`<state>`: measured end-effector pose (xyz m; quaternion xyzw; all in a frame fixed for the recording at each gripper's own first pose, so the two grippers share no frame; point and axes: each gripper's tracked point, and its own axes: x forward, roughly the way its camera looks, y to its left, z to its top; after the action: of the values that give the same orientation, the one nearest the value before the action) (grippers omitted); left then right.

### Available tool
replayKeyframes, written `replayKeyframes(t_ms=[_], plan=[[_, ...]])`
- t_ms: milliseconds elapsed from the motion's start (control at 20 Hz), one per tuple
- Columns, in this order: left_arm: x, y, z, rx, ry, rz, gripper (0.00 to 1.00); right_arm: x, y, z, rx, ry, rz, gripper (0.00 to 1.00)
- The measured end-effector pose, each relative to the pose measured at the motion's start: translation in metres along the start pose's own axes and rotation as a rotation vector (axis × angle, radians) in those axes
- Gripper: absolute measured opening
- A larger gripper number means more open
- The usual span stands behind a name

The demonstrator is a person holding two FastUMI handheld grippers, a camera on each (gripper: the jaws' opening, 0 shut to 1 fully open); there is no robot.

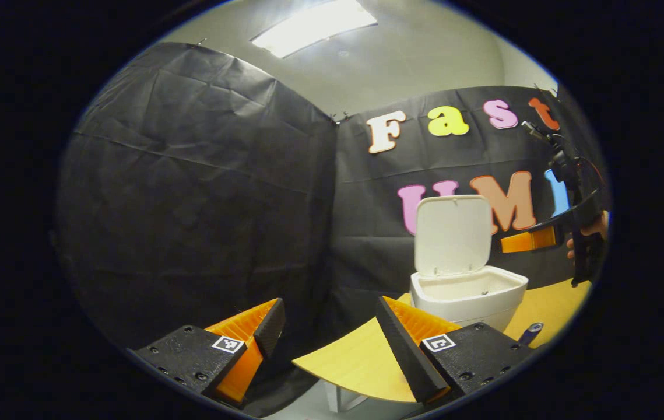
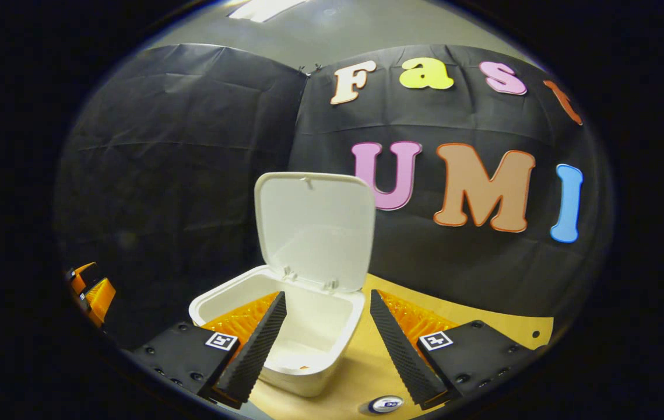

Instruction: Press the lid of the desktop garbage bin to open it, pick up the crumpled paper on the desktop and throw it into the bin, then pick up the pop can on the desktop and drop it into the bin, and finally close the garbage bin lid.

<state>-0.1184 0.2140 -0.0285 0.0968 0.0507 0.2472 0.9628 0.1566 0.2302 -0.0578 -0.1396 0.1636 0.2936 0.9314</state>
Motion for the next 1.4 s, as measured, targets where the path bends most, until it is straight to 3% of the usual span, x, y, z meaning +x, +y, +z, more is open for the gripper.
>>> replayKeyframes(t_ms=[200,500,700,850,1050,1400], plan=[[0.014,-0.078,0.013,-0.031,-0.039,-0.236,0.94,-0.053,-0.064,-0.005,0.046,-0.013,-0.172,1.0],[0.007,-0.211,0.037,-0.134,-0.096,-0.6,0.96,-0.158,-0.15,-0.03,0.081,-0.009,-0.457,0.96],[-0.008,-0.286,0.03,-0.171,-0.089,-0.757,0.95,-0.233,-0.191,-0.052,0.157,-0.006,-0.624,0.96],[-0.016,-0.338,0.01,-0.143,-0.068,-0.824,0.95,-0.285,-0.208,-0.066,0.189,-0.003,-0.73,0.96],[-0.016,-0.383,-0.031,-0.113,-0.016,-0.856,0.95,-0.335,-0.215,-0.084,0.24,0.008,-0.819,0.96],[-0.01,-0.418,-0.129,-0.057,0.138,-0.811,0.96,-0.382,-0.209,-0.105,0.293,0.03,-0.896,0.96]])
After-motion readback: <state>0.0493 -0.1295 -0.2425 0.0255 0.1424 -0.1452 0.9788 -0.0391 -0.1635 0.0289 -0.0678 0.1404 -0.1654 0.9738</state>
